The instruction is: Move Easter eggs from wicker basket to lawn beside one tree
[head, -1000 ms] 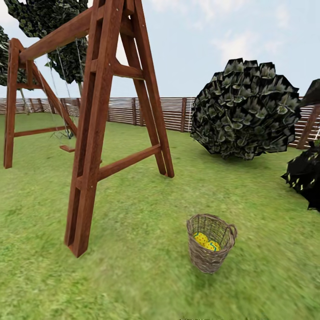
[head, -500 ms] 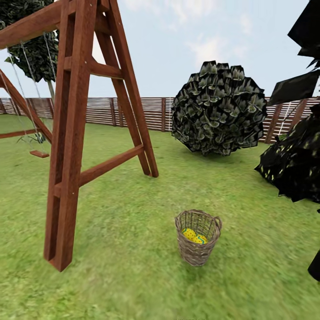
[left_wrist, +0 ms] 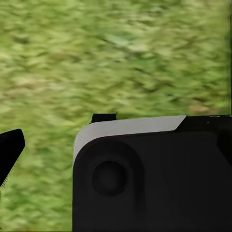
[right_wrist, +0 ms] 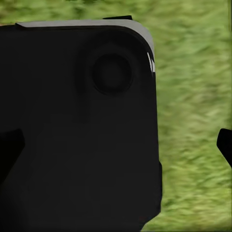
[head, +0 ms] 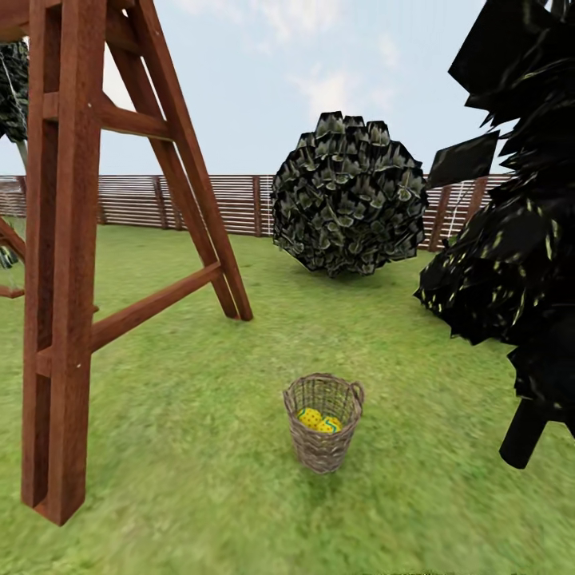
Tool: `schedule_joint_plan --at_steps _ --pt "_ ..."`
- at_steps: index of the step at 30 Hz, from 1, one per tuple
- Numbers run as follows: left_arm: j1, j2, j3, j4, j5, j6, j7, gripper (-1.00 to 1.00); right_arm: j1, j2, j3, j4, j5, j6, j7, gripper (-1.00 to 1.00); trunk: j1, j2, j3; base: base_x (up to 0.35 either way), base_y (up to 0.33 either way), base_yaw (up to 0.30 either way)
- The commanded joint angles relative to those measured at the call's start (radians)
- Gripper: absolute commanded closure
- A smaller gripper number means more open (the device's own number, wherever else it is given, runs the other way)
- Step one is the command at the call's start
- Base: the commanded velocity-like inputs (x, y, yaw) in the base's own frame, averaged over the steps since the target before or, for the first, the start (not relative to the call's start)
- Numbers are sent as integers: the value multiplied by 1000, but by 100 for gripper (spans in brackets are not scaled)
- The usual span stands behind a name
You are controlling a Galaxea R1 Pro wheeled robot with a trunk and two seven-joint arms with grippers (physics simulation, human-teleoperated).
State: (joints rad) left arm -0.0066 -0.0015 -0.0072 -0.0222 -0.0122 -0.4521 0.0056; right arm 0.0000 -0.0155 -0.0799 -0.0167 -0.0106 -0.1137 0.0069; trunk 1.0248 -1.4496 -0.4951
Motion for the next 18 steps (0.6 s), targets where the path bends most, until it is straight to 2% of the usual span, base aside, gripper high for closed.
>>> schedule_joint_plan --at_steps 1,9,18 --pt "-1 0 0 1 -1 -3 1 -100 0 1 -8 -1 -1 -3 1 -100 0 0 -1 143 0 -300" --pt "-1 0 0 1 -1 -3 1 -100 0 3 -8 -1 -1 -4 1 -100 0 0 -1 216 0 -288" --pt "-1 0 0 1 -2 -3 1 -100 0 7 -4 -2 4 -4 1 -100 0 0 -1 304 0 -75"
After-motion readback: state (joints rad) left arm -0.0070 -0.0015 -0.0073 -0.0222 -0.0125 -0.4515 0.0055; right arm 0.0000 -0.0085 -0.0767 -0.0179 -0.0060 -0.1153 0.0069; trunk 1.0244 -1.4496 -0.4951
